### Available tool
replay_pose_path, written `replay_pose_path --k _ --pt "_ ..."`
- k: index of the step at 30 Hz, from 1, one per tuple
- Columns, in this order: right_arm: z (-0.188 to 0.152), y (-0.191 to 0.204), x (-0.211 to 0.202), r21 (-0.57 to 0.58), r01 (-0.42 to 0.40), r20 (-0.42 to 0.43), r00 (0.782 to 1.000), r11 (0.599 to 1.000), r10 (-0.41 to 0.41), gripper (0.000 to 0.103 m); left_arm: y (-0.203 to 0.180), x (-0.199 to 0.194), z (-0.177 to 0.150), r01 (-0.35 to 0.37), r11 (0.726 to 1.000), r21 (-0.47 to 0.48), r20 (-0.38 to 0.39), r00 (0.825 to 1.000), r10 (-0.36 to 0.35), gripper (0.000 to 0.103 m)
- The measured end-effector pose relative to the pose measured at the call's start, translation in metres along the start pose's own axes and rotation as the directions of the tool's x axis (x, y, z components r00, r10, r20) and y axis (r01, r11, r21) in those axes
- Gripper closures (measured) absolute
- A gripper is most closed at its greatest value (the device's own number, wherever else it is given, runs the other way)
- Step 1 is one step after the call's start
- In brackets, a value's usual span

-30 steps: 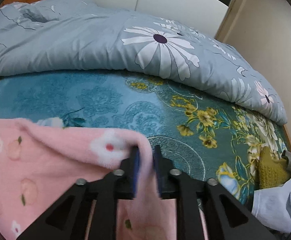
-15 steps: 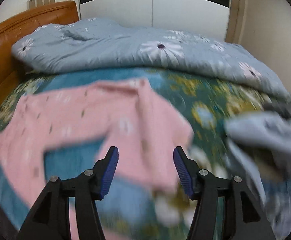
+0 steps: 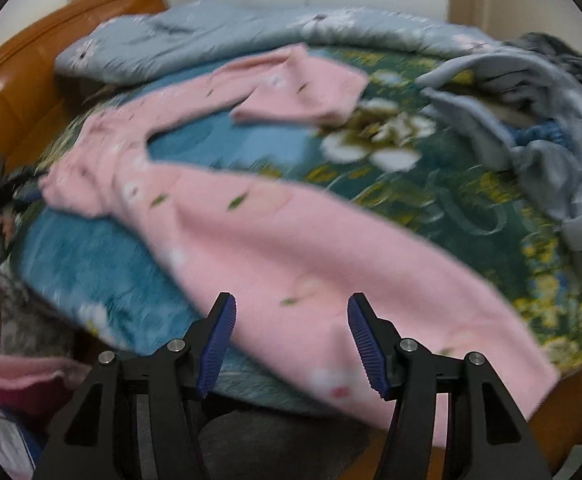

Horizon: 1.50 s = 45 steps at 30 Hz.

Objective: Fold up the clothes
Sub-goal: 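Release the pink fleece with both grippers, laying it flat on the bed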

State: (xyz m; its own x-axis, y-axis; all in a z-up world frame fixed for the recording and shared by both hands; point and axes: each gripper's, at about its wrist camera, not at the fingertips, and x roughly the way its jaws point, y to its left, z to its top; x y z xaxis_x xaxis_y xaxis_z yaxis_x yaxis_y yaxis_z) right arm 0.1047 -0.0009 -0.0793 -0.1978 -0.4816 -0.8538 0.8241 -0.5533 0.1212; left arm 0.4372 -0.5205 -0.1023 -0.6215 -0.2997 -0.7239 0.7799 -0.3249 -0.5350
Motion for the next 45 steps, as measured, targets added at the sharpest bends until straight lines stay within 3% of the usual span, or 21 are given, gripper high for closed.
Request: replay_pose_path --k 3,7,9,11,14,17,22,26,29,34,36,39,40,45 --pt "-0.004 0.020 0.015 -0.075 -0.025 -0.030 0.999 0.997 0.023 0.043 0.001 0.003 0.000 0.003 1.000 -0.030 -0.004 1.000 -0.003 0.030" --pt "-0.002 0.037 0.030 -0.137 0.014 -0.053 0.998 0.990 -0.022 0.043 0.005 0.006 -0.002 0.013 0.997 -0.078 -0.016 1.000 -0.015 0.030" --pt "-0.002 0.038 0.032 -0.141 0.043 -0.054 0.997 0.989 -0.052 0.054 0.003 0.006 -0.003 0.005 0.998 -0.063 -0.015 1.000 -0.006 0.030" --pt "-0.001 0.035 0.033 -0.129 0.057 -0.060 0.996 0.990 -0.066 0.078 0.001 0.006 -0.003 0.009 0.999 -0.048 -0.013 1.000 -0.009 0.030" --pt "0.008 0.028 0.027 -0.104 0.056 -0.051 0.997 0.993 -0.062 0.090 0.002 0.007 -0.002 0.030 0.998 -0.058 -0.010 0.999 -0.030 0.030" --pt "0.037 0.020 0.006 -0.125 0.085 0.006 0.996 0.988 -0.085 0.091 0.003 0.007 0.001 0.044 0.996 -0.072 -0.005 0.999 -0.044 0.030" --pt "0.130 0.002 -0.016 -0.169 0.217 0.136 0.971 0.961 -0.195 0.092 0.004 0.010 0.002 0.060 0.995 -0.077 0.003 0.998 -0.060 0.030" --pt "0.208 -0.013 0.016 -0.179 0.311 0.146 0.947 0.933 -0.287 0.092 0.008 0.010 0.002 0.066 0.995 -0.079 0.008 0.998 -0.065 0.030" --pt "0.246 -0.031 0.067 -0.134 0.337 0.073 0.941 0.932 -0.329 0.092 0.013 0.010 0.002 0.084 0.992 -0.093 0.018 0.996 -0.082 0.030" --pt "0.253 -0.047 0.125 -0.045 0.332 -0.027 0.942 0.942 -0.334 0.091 0.017 0.011 0.004 0.106 0.989 -0.101 0.029 0.994 -0.104 0.030" --pt "0.249 -0.044 0.118 -0.049 0.335 -0.011 0.942 0.941 -0.336 0.091 0.018 0.013 0.006 0.111 0.988 -0.104 0.035 0.994 -0.108 0.030" --pt "0.241 -0.039 0.101 -0.058 0.342 0.025 0.940 0.938 -0.341 0.076 0.014 0.014 0.008 0.098 0.991 -0.094 0.053 0.994 -0.093 0.032" --pt "0.239 -0.038 0.093 -0.055 0.341 0.038 0.940 0.939 -0.339 0.069 0.010 0.014 0.007 0.080 0.993 -0.082 0.066 0.995 -0.075 0.032" --pt "0.200 -0.038 0.048 -0.007 0.291 0.056 0.955 0.957 -0.290 0.066 -0.010 0.009 -0.001 -0.052 0.999 -0.001 0.139 0.989 0.052 0.032"
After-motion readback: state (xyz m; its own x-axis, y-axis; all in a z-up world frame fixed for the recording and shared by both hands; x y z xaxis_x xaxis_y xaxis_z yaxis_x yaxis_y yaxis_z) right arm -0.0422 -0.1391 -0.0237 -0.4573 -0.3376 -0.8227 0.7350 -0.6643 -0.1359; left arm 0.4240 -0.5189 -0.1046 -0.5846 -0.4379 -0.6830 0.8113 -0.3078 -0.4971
